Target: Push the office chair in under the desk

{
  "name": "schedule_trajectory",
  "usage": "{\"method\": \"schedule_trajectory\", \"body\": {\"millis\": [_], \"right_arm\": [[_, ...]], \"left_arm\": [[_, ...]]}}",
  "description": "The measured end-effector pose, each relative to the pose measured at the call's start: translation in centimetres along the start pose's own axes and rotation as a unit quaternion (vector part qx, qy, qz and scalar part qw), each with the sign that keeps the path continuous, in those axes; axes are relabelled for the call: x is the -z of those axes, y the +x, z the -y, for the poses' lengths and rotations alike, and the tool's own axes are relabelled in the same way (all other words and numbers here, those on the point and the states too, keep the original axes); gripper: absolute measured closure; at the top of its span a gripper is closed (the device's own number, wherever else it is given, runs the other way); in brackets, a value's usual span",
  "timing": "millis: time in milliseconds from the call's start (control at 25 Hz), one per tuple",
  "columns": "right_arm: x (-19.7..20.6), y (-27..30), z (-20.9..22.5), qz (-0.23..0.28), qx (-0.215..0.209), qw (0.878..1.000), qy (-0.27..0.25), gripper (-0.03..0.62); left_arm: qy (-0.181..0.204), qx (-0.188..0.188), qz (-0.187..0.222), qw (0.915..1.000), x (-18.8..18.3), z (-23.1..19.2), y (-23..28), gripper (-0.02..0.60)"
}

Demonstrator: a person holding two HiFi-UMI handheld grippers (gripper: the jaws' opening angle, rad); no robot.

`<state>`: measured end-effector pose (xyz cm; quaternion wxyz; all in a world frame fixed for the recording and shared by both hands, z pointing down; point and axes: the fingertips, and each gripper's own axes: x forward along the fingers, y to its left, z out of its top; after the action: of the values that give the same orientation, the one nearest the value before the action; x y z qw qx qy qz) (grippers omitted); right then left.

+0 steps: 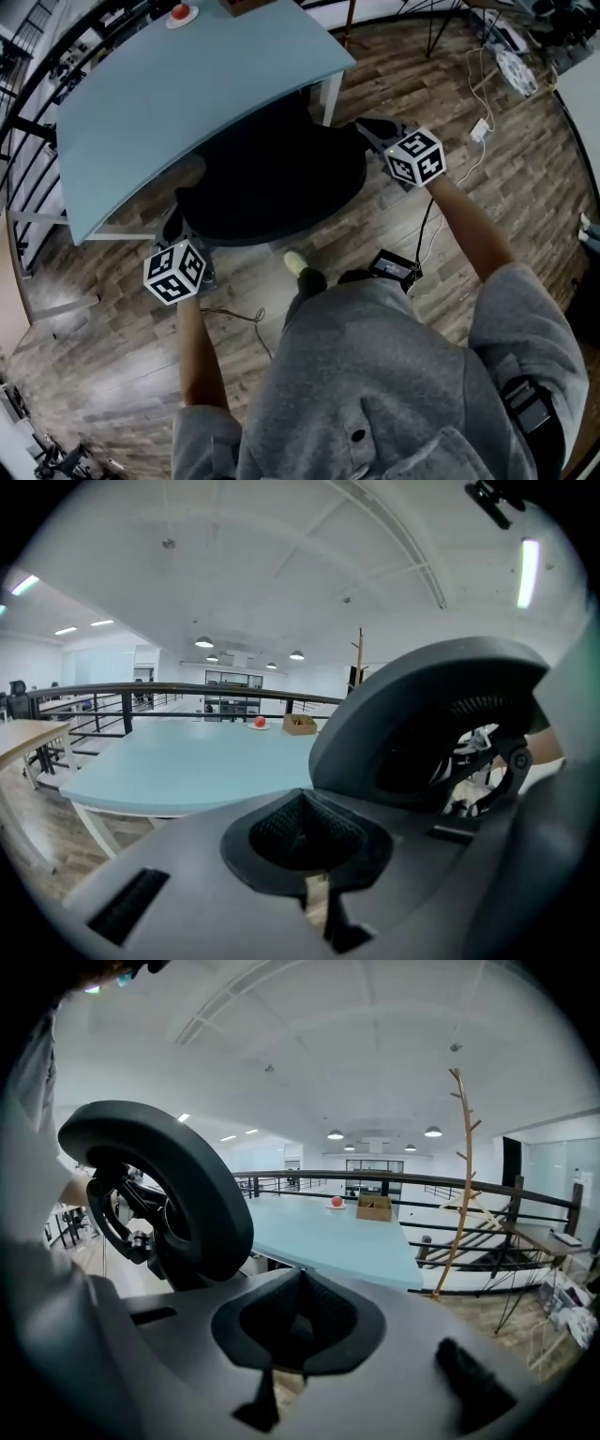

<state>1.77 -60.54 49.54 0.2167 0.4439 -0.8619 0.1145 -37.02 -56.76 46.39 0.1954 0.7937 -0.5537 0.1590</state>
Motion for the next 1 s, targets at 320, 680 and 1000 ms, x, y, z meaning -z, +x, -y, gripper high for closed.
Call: {"method": "schedule_trajectory", "body": {"millis": [320,680,1000], "right_arm": [[-0.2,-0.1,0.4,-0.003,-0.017,1.0,-0.015,0.564],[-0.8,-0.6,1.8,0.054,0.061,0.996,0.026,0.564],[-1.5,0.4,4.4,0.055,0.037,0.998,0.011,0.565]], "left_arm": [[-0.027,-0.028,0.025,0.9989,-0.7,-0.7,0.7,0.566],[-0.022,-0.056,0.005,0.9982,0.0,-0.2,0.9,0.566],[-0.027,-0.07,-0.013,0.9971,-0.2,1.3,2.0,0.566]]}}
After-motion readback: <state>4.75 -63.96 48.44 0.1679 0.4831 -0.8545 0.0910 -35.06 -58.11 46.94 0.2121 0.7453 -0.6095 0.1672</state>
